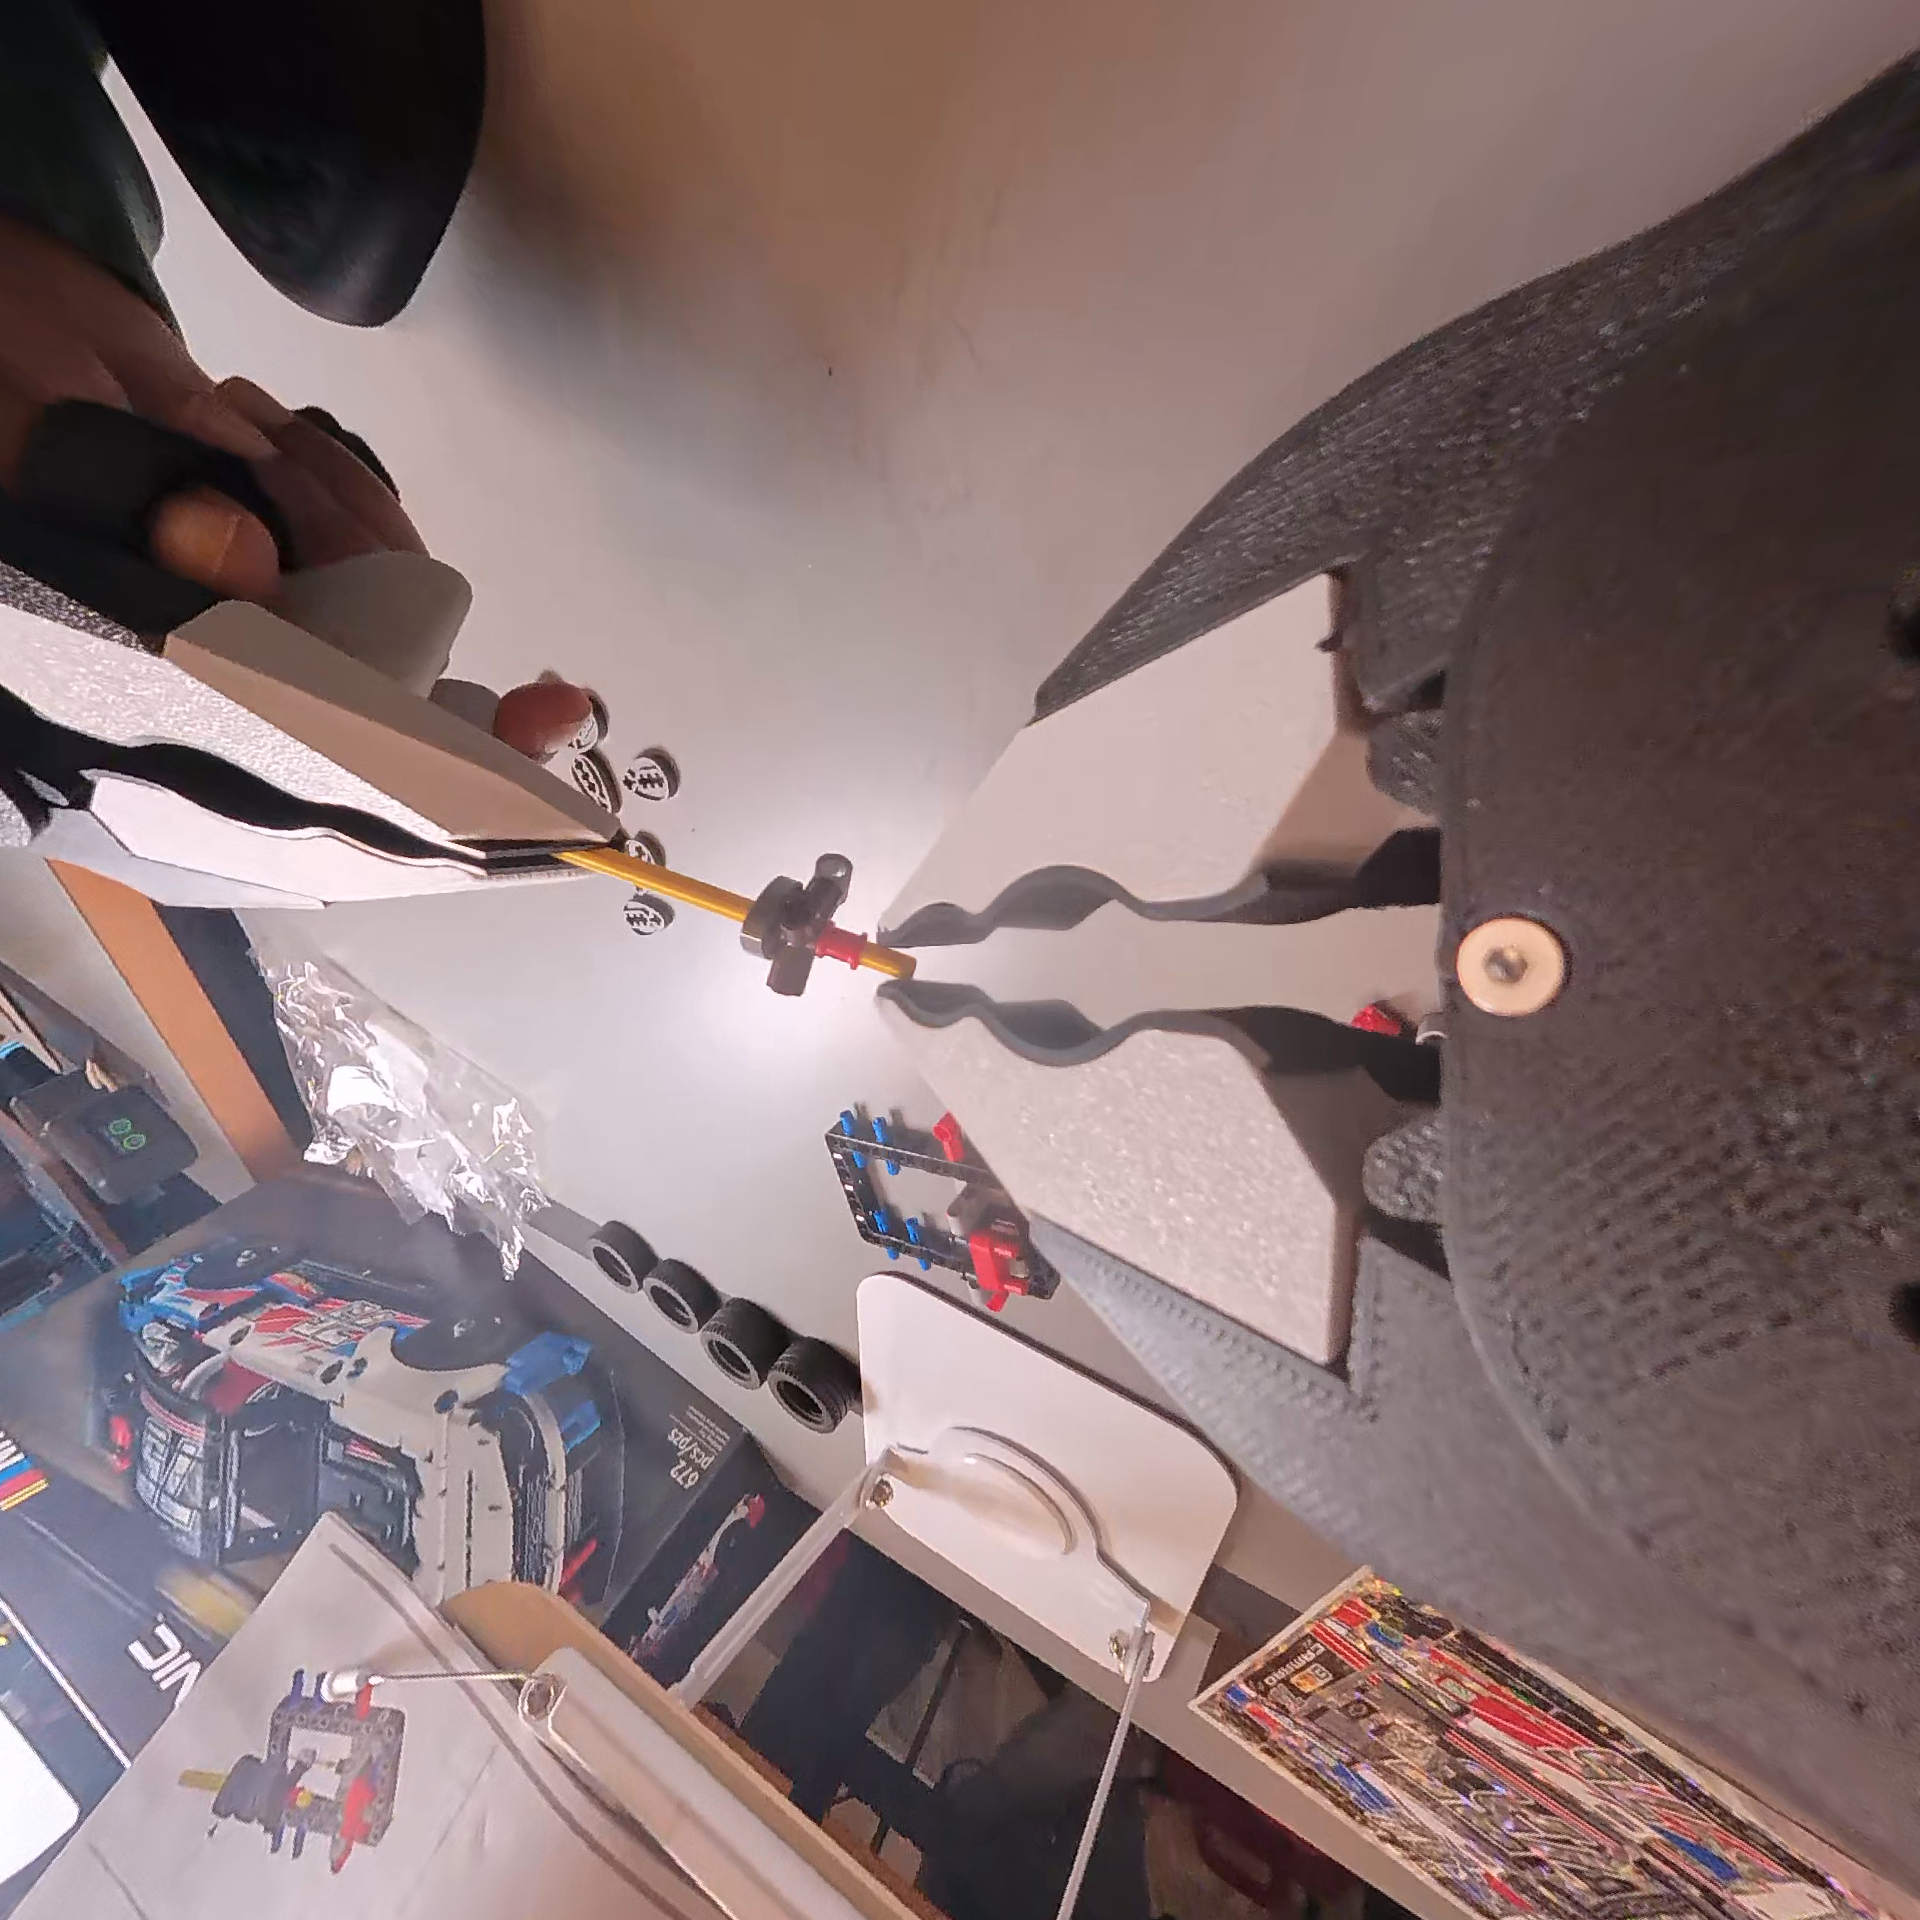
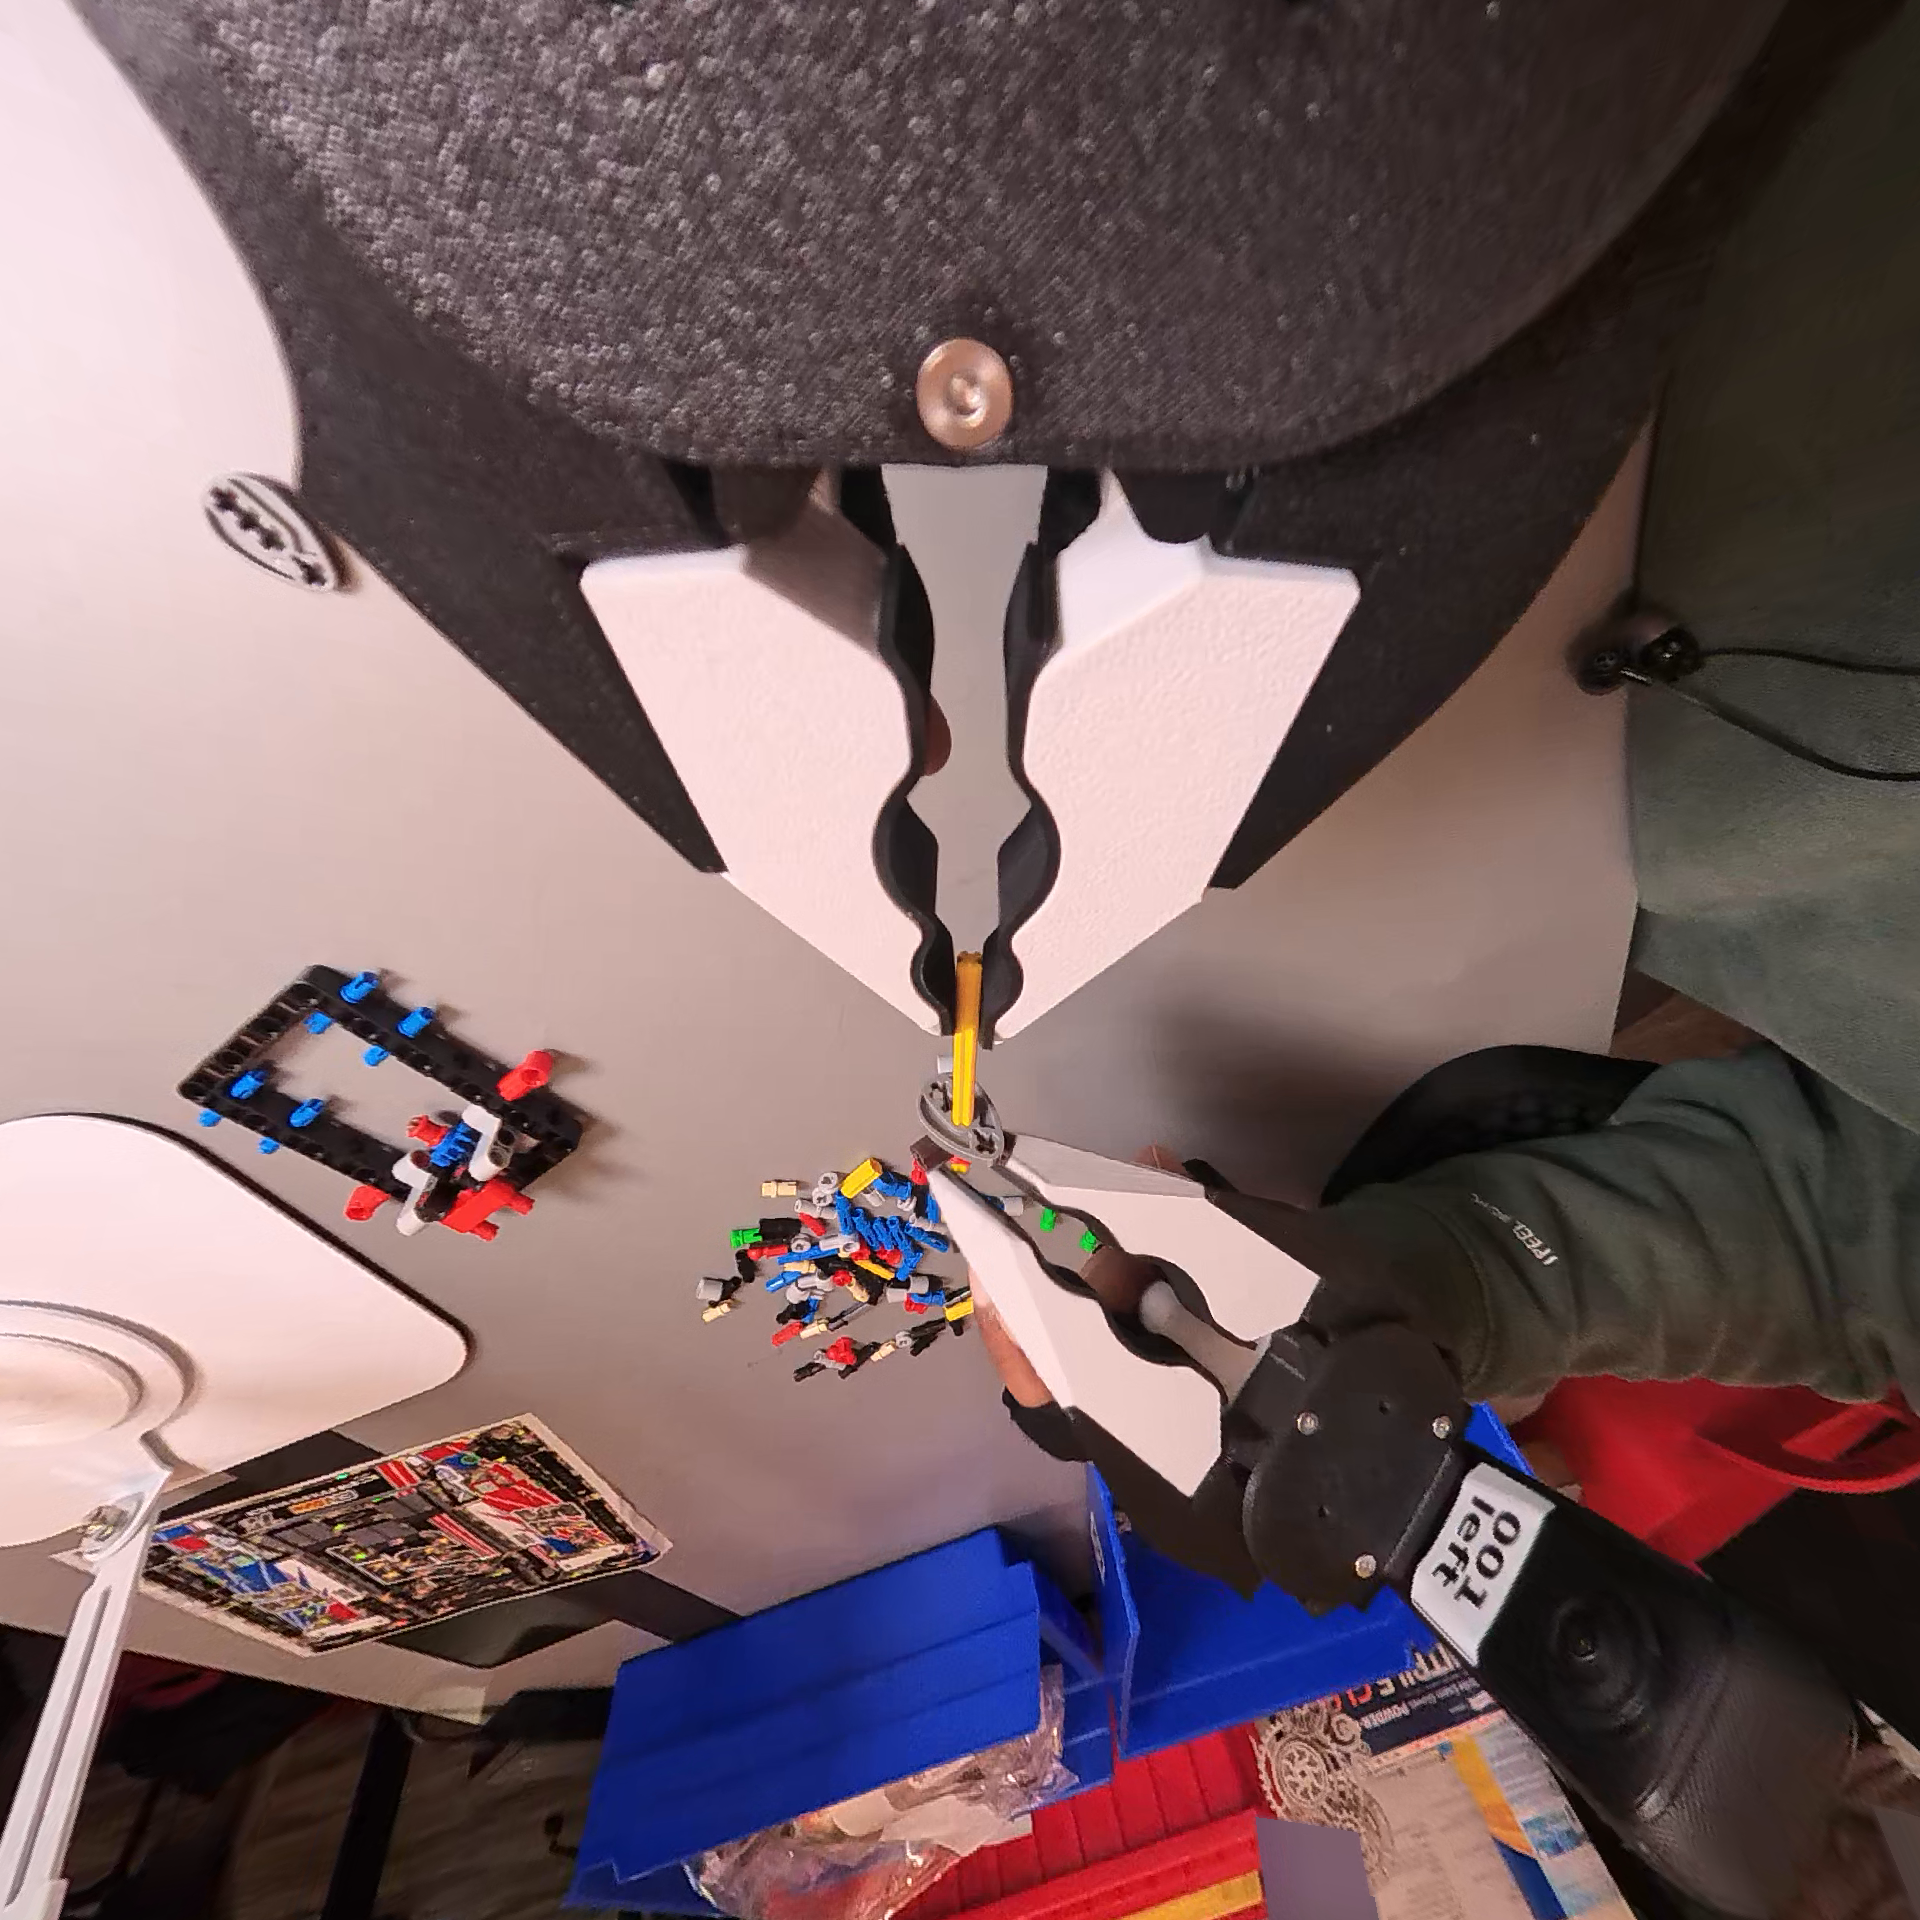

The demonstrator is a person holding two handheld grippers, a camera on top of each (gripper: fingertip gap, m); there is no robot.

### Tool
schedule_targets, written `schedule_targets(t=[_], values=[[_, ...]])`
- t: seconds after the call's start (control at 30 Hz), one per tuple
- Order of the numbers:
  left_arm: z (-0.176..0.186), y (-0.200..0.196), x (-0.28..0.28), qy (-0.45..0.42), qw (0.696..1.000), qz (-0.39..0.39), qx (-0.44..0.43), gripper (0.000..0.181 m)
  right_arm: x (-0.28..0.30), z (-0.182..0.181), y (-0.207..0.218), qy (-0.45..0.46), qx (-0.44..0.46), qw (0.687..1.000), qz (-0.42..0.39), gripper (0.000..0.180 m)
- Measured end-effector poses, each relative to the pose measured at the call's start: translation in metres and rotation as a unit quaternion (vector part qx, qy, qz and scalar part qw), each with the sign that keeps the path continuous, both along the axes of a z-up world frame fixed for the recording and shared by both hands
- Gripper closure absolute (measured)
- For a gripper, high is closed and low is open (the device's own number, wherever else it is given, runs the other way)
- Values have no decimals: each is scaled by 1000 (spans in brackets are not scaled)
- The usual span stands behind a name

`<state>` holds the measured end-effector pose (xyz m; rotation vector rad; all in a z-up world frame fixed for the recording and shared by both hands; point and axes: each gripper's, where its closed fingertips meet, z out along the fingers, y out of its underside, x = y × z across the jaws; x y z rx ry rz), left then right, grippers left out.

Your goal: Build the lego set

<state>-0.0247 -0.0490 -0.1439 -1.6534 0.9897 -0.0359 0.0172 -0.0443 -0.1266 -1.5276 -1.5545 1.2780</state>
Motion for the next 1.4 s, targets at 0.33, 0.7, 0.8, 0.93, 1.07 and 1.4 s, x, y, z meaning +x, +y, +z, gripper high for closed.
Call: schedule_targets(t=[0.33,0.7,0.8,0.93,1.07,1.4], values=[[19,-21,10,-169,977,-114,-56,178,2,32,-18,105,18,993,49,175],[27,-48,26,-250,935,-219,-119,179,7,46,-36,185,123,971,86,171],[25,-47,27,-261,931,-219,-134,178,9,46,-42,188,137,967,99,177],[25,-33,19,-275,936,-170,-136,178,5,44,-32,182,149,969,71,177],[17,-23,14,-249,952,-123,-130,171,5,52,-19,193,153,969,34,178],[12,-16,14,-190,972,-92,-98,161,2,31,-28,167,261,949,59,178]])
